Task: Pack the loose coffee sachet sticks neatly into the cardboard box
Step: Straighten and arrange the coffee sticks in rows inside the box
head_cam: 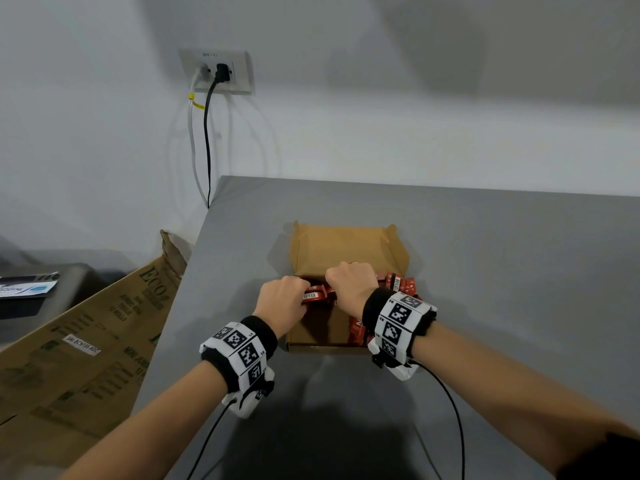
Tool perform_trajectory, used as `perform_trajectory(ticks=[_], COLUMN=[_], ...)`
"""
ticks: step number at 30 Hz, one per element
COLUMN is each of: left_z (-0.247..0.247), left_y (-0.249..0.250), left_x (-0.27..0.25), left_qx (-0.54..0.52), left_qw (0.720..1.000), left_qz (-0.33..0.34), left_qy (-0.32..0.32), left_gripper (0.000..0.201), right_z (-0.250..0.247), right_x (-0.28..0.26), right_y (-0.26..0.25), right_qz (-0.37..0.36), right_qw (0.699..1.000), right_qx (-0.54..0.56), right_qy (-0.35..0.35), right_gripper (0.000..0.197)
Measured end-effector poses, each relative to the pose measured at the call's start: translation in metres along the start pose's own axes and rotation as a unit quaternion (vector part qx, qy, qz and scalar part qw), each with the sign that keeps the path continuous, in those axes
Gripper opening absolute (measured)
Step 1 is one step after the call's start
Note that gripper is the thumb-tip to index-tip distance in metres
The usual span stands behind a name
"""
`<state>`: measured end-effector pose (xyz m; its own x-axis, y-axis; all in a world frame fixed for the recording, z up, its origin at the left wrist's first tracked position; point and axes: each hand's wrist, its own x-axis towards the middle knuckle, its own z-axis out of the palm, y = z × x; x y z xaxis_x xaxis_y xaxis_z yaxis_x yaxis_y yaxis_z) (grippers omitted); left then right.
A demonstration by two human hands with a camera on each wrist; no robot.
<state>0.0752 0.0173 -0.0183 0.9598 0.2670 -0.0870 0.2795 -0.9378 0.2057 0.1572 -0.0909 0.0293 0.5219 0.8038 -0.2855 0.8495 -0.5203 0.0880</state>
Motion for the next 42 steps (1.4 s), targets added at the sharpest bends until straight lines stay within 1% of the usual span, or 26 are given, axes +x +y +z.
perform_trajectory(ticks=[3, 5, 6, 7, 8, 9, 10, 11, 12, 13, 15, 17, 19, 21, 22, 24, 25, 27, 29, 31, 33, 35, 37, 39, 40, 42], left_z=[0.001, 0.001, 0.0, -0.002, -0.005, -0.009, -0.014, -0.019, -0.025, -0.029, -0.032, -0.031, -0.03, -0.03, -0.031, -0.032, -0.032, -0.03, -0.026, -0.022, -0.021, -0.021, -0.022, -0.024, -0.023, -0.023], left_y=[-0.001, -0.003, -0.004, -0.005, -0.005, -0.005, -0.003, -0.002, 0.003, 0.008, 0.014, 0.018, 0.018, 0.014, 0.013, 0.011, 0.01, 0.007, 0.001, -0.006, -0.009, -0.005, -0.003, -0.005, -0.006, -0.007], left_x=[0.0, -0.001, -0.001, -0.002, -0.004, -0.005, -0.007, -0.008, -0.009, -0.011, -0.012, -0.013, -0.014, -0.015, -0.016, -0.017, -0.017, -0.016, -0.012, -0.01, -0.01, -0.013, -0.015, -0.016, -0.016, -0.017], left_qx=[0.004, -0.014, -0.034, -0.066, -0.11, -0.175, -0.255, -0.331, -0.39, -0.434, -0.477, -0.48, -0.491, -0.493, -0.486, -0.458, -0.448, -0.44, -0.445, -0.458, -0.476, -0.48, -0.478, -0.48, -0.475, -0.441], left_qw=[1.0, 1.0, 0.999, 0.997, 0.991, 0.977, 0.956, 0.93, 0.908, 0.89, 0.87, 0.864, 0.851, 0.846, 0.85, 0.863, 0.869, 0.879, 0.877, 0.864, 0.852, 0.854, 0.857, 0.862, 0.868, 0.893], left_qz=[0.01, 0.019, 0.019, 0.018, 0.01, 0.002, -0.009, -0.013, -0.014, -0.006, 0.01, 0.02, 0.02, 0.05, 0.079, 0.128, 0.134, 0.098, 0.024, -0.05, -0.087, -0.088, -0.081, -0.071, -0.06, -0.028], left_qy=[-0.006, 0.004, 0.019, 0.047, 0.081, 0.119, 0.148, 0.163, 0.154, 0.14, 0.124, 0.149, 0.185, 0.197, 0.188, 0.169, 0.163, 0.154, 0.177, 0.204, 0.198, 0.182, 0.174, 0.151, 0.131, 0.088], left_gripper=[0.009, 0.01, 0.011, 0.011, 0.012, 0.014, 0.017, 0.021, 0.022, 0.02, 0.004, 0.021, 0.025, 0.026, 0.027, 0.018, 0.013, 0.009, 0.012, 0.011, 0.003, 0.004, 0.009, 0.012, 0.011, 0.005], right_z=[0.0, 0.002, 0.001, 0.0, -0.002, -0.004, -0.006, -0.009, -0.01, -0.011, -0.011, -0.013, -0.015, -0.016, -0.016, -0.015, -0.013, -0.01, -0.007, -0.004, -0.001, 0.002, 0.006, 0.008, 0.009, 0.008], right_x=[-0.001, 0.0, 0.0, -0.001, -0.002, -0.003, -0.005, -0.007, -0.009, -0.011, -0.013, -0.016, -0.02, -0.022, -0.023, -0.024, -0.025, -0.025, -0.024, -0.024, -0.025, -0.027, -0.027, -0.026, -0.025, -0.026], right_y=[-0.001, 0.002, 0.004, 0.007, 0.011, 0.014, 0.015, 0.014, 0.012, 0.011, 0.011, 0.012, 0.012, 0.012, 0.011, 0.012, 0.012, 0.016, 0.024, 0.034, 0.041, 0.043, 0.044, 0.046, 0.047, 0.046], right_qz=[0.019, 0.03, 0.039, 0.047, 0.049, 0.041, 0.027, 0.011, -0.004, -0.019, -0.044, -0.065, -0.084, -0.099, -0.105, -0.11, -0.109, -0.099, -0.074, -0.038, -0.005, 0.014, 0.025, 0.036, 0.042, 0.041], right_qw=[1.0, 0.998, 0.996, 0.99, 0.98, 0.968, 0.955, 0.944, 0.935, 0.928, 0.913, 0.899, 0.892, 0.89, 0.889, 0.884, 0.884, 0.889, 0.898, 0.903, 0.901, 0.896, 0.892, 0.891, 0.891, 0.883], right_qx=[0.018, 0.049, 0.081, 0.131, 0.19, 0.247, 0.292, 0.327, 0.352, 0.371, 0.403, 0.433, 0.444, 0.445, 0.446, 0.453, 0.453, 0.446, 0.434, 0.425, 0.429, 0.437, 0.44, 0.43, 0.42, 0.406], right_qy=[-0.002, 0.003, 0.01, 0.018, 0.028, 0.036, 0.038, 0.035, 0.031, 0.032, 0.035, 0.025, 0.012, -0.004, -0.012, -0.023, -0.026, -0.025, 0.001, 0.035, 0.059, 0.08, 0.104, 0.142, 0.166, 0.23], right_gripper=[0.013, 0.01, 0.011, 0.017, 0.028, 0.045, 0.066, 0.085, 0.097, 0.103, 0.105, 0.103, 0.101, 0.101, 0.102, 0.102, 0.102, 0.1, 0.089, 0.065, 0.044, 0.033, 0.03, 0.027, 0.025, 0.018])
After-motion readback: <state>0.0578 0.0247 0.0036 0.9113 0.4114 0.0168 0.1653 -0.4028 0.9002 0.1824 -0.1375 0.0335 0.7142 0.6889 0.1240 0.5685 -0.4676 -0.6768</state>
